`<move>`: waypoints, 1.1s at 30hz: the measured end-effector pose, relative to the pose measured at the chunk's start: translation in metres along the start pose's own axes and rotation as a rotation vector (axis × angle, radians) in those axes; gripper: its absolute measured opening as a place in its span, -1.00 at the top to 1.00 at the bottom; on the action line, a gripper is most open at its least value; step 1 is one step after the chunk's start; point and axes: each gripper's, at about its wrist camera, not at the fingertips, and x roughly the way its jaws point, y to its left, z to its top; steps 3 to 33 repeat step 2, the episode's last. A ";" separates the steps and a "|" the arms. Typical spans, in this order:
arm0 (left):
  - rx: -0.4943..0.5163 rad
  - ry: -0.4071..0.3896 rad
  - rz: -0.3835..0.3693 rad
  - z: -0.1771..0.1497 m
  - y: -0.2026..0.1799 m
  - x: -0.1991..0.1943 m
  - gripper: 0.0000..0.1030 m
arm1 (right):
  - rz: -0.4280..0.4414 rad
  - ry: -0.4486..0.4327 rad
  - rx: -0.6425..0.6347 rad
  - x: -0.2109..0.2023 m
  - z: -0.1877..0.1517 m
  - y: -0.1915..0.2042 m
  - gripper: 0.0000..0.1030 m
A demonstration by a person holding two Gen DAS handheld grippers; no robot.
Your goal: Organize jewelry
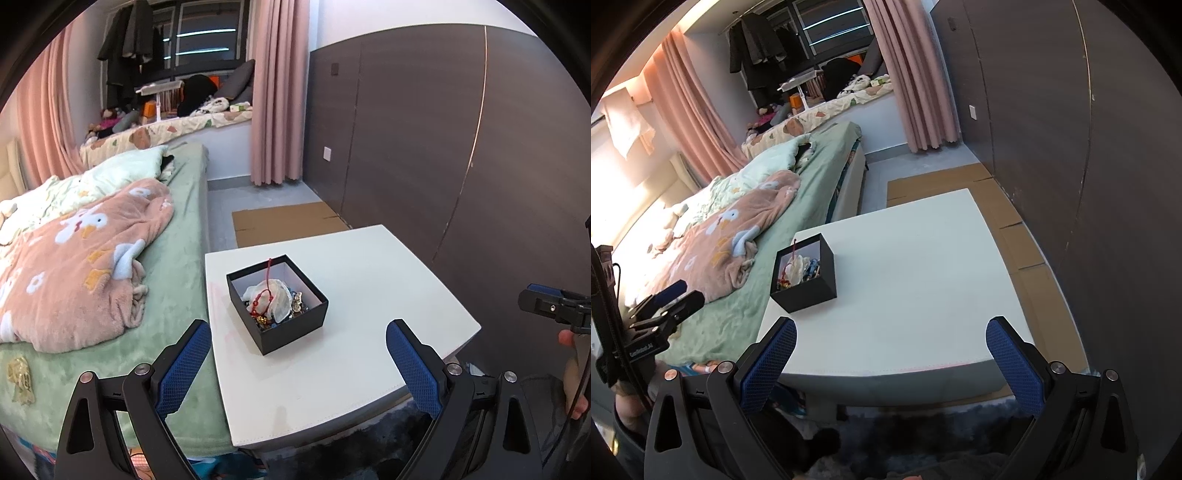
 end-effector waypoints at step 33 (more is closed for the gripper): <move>0.005 0.007 -0.001 0.000 0.001 0.001 -0.86 | -0.006 -0.002 0.001 0.000 0.000 -0.001 -1.00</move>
